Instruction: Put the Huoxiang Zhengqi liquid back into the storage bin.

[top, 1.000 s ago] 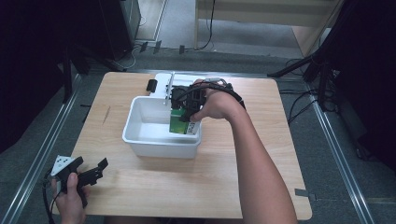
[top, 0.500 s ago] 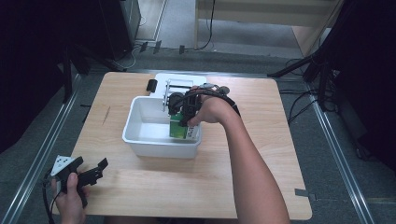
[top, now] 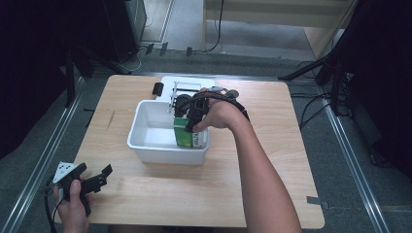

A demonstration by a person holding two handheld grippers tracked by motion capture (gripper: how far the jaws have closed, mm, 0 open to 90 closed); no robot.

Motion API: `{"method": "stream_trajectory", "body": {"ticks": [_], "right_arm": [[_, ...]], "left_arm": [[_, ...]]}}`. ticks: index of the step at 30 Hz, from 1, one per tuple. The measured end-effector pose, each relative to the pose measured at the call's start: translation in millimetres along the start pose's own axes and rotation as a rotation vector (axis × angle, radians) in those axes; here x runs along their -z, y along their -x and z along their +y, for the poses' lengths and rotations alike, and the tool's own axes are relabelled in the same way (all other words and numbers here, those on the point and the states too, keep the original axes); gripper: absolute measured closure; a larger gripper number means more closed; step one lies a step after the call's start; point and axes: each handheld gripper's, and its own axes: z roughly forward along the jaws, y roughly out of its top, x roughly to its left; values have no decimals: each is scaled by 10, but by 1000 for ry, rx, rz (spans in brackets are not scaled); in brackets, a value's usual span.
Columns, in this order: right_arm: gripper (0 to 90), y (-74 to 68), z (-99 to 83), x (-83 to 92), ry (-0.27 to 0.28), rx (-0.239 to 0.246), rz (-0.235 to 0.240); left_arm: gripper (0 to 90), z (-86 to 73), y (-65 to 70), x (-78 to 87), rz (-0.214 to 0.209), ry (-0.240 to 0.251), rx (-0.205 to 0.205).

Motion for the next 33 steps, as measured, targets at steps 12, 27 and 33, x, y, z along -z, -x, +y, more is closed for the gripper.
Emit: {"method": "stream_trajectory", "body": {"ticks": [12,27,33], "right_arm": [[327,45,-110,382,190,-332,-79],[0,-5,-693,602,460,-658,-311],[0,-82,-1063,537,509,-735,-369]], "left_arm": [[0,0,2,-1,0,0,0],[0,-2,4,-2,2,2,0],[0,-2,3,0,2,-2,-2]]}}
